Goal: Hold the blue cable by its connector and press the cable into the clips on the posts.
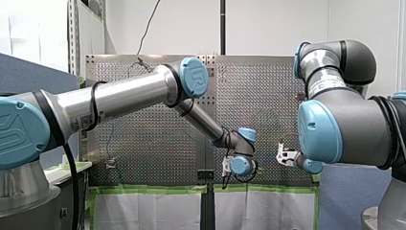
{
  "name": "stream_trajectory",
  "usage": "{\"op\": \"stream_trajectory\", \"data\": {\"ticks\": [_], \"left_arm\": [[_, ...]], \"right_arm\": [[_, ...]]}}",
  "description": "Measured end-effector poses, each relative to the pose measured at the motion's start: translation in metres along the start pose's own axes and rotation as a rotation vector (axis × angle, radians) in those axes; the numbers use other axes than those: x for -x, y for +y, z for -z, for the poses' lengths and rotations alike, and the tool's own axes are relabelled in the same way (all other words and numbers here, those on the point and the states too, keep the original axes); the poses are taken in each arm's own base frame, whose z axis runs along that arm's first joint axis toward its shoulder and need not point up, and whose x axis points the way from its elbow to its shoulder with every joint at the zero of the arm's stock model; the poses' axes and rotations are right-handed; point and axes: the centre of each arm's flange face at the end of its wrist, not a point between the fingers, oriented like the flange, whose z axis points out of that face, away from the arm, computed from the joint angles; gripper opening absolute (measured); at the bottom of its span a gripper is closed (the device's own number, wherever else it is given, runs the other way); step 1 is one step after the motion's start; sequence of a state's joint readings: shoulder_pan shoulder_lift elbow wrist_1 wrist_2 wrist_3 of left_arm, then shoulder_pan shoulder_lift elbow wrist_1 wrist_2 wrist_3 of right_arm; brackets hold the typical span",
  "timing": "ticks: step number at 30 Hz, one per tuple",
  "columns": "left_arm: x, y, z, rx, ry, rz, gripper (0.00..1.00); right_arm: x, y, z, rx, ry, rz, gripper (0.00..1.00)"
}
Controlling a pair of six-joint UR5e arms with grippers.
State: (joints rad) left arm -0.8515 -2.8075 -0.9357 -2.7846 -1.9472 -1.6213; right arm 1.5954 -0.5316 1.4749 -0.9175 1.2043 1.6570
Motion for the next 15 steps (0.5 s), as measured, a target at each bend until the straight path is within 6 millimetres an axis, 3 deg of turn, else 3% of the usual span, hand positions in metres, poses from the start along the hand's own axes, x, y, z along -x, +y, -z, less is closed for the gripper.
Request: {"op": "stream_trajectory", "data": {"ticks": [15], "left_arm": [[-0.0055,0.0041,0.0056,0.018,0.028,-0.009,1.00]], "right_arm": [[0.0018,-0.0004,0.0003,0.000,-0.002,-0.001,0.00]]}}
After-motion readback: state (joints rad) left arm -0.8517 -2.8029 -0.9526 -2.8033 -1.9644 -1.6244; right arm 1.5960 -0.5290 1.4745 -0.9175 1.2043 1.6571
